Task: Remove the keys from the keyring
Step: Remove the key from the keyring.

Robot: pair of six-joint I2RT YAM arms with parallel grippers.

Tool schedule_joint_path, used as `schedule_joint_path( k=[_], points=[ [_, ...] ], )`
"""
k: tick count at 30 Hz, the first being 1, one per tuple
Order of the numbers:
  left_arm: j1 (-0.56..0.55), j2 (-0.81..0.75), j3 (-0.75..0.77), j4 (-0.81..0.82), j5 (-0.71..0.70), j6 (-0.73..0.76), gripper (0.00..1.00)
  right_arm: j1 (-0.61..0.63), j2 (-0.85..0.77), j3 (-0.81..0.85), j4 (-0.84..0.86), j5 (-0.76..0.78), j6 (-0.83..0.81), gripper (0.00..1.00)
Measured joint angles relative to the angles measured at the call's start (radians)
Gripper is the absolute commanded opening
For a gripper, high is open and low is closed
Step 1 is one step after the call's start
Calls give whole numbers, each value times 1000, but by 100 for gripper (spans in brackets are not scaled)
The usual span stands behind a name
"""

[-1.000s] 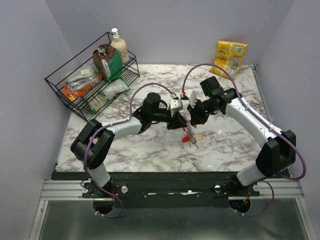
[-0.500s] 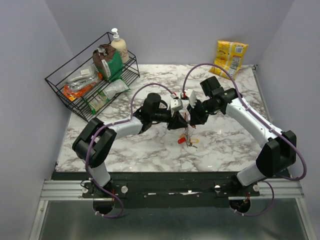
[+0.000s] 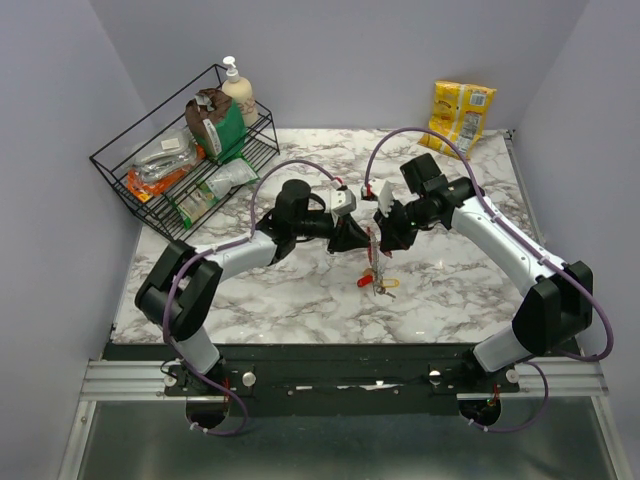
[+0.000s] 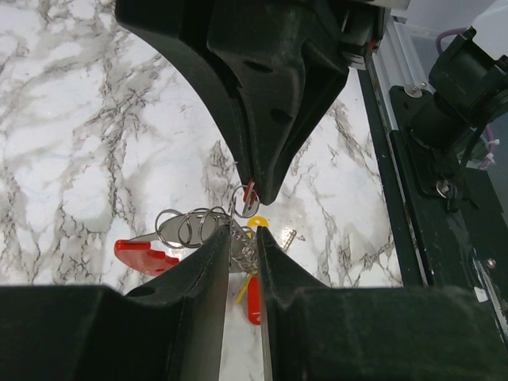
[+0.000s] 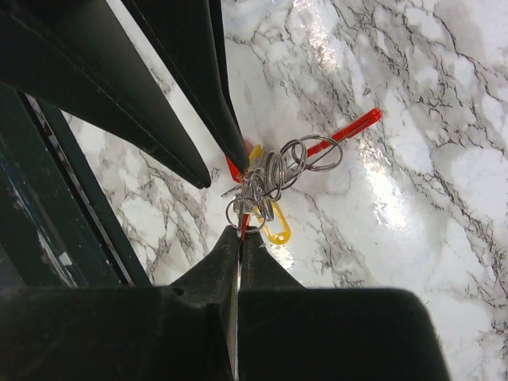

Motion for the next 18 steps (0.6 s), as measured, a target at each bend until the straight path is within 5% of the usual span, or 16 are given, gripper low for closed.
schedule_joint_path(
  k=[18],
  points=[
    [-13,54,8,27,6,-28,29,0,-25,0,-1,-1,0,7]
  ],
)
